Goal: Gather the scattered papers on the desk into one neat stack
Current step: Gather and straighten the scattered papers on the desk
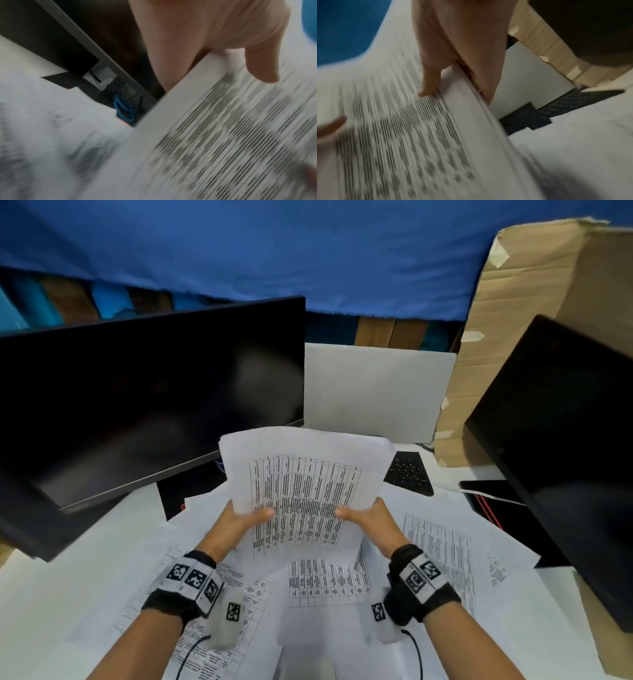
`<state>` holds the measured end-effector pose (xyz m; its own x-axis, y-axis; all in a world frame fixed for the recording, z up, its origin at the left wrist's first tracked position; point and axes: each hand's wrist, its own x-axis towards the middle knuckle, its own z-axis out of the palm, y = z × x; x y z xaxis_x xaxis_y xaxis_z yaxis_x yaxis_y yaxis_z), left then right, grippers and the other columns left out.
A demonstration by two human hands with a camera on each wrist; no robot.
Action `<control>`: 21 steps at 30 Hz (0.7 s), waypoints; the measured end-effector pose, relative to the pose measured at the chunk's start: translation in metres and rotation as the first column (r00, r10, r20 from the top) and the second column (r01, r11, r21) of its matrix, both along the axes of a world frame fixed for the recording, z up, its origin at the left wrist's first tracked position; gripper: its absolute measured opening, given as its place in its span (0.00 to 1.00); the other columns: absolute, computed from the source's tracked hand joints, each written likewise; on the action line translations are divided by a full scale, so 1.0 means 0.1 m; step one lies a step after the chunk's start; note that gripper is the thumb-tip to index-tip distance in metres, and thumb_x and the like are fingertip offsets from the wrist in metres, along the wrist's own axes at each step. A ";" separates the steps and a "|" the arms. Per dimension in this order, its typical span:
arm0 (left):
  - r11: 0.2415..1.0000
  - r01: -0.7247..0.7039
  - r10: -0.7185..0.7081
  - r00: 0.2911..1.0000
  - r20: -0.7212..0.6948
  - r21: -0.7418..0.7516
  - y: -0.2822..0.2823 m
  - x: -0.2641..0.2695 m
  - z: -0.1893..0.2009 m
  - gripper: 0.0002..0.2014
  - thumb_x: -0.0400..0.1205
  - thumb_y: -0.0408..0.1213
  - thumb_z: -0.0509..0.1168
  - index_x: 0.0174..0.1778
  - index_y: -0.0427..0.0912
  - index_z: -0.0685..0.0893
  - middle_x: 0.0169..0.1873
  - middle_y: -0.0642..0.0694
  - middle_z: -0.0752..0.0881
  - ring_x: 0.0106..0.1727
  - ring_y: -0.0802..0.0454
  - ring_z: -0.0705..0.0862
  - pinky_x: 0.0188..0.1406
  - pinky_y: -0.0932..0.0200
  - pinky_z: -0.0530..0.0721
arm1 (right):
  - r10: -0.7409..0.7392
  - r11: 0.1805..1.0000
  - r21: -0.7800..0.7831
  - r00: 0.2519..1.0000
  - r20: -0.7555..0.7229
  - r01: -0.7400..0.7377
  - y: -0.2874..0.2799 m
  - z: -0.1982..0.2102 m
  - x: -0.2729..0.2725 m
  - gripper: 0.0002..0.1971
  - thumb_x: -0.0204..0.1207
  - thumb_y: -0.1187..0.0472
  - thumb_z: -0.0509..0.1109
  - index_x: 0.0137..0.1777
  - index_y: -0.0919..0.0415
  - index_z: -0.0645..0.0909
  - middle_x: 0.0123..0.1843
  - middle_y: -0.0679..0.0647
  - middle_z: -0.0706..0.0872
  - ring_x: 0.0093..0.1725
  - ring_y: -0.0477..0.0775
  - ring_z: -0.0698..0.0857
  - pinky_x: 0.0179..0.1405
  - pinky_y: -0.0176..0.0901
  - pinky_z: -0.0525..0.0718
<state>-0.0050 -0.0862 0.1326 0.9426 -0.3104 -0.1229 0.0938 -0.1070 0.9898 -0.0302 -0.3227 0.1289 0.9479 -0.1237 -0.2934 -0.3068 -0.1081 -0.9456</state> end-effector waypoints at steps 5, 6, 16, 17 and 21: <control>0.985 -0.020 0.024 1.000 -0.020 0.172 -0.11 -0.04 -0.18 0.36 0.62 0.67 0.67 0.63 0.52 0.73 0.54 0.57 0.79 0.59 0.54 0.78 0.66 0.49 0.73 | -0.013 1.000 0.016 0.995 0.098 0.011 -0.09 -0.04 0.00 0.12 0.72 0.66 0.72 0.54 0.58 0.79 0.49 0.48 0.86 0.45 0.35 0.86 0.58 0.38 0.84; 0.979 -0.042 0.048 0.998 -0.026 0.198 -0.12 -0.02 -0.18 0.22 0.69 0.60 0.66 0.53 0.52 0.76 0.45 0.55 0.82 0.50 0.53 0.81 0.59 0.50 0.76 | -0.010 1.000 0.015 0.992 0.128 0.008 -0.15 -0.05 0.02 0.13 0.72 0.67 0.71 0.57 0.57 0.79 0.51 0.50 0.86 0.46 0.35 0.87 0.54 0.35 0.85; 0.903 -0.078 0.222 0.927 -0.302 0.423 0.03 -0.15 -0.88 0.30 0.77 0.42 0.66 0.69 0.25 0.67 0.59 0.16 0.79 0.60 0.25 0.80 0.62 0.43 0.80 | -0.655 0.686 -0.684 0.620 -0.432 0.248 -1.45 -0.94 -0.76 0.45 0.65 0.43 0.74 0.76 0.63 0.58 0.77 0.71 0.62 0.76 0.71 0.62 0.76 0.62 0.62; 0.903 -0.061 0.214 0.922 -0.322 0.426 0.05 -0.16 -0.95 0.22 0.77 0.39 0.66 0.61 0.25 0.76 0.49 0.22 0.85 0.52 0.32 0.84 0.54 0.48 0.81 | -0.698 0.651 -0.717 0.568 -0.436 0.249 -1.49 -0.98 -0.83 0.48 0.64 0.41 0.75 0.76 0.64 0.57 0.76 0.72 0.62 0.75 0.71 0.62 0.76 0.61 0.62; 0.913 -0.106 0.258 0.898 -0.357 0.393 0.02 -0.25 -0.94 0.06 0.79 0.33 0.64 0.44 0.33 0.78 0.31 0.45 0.77 0.35 0.49 0.76 0.36 0.59 0.73 | -0.755 0.590 -0.750 0.533 -0.381 0.299 -1.44 -1.12 -0.89 0.50 0.62 0.46 0.78 0.76 0.63 0.52 0.74 0.72 0.65 0.72 0.70 0.66 0.71 0.63 0.68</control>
<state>-0.0299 -0.0844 0.0386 0.8266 -0.0016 -0.5628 0.5189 -0.3849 0.7633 -0.1189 -0.4669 0.0168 0.2361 -0.8729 -0.4269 -0.9442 -0.1024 -0.3129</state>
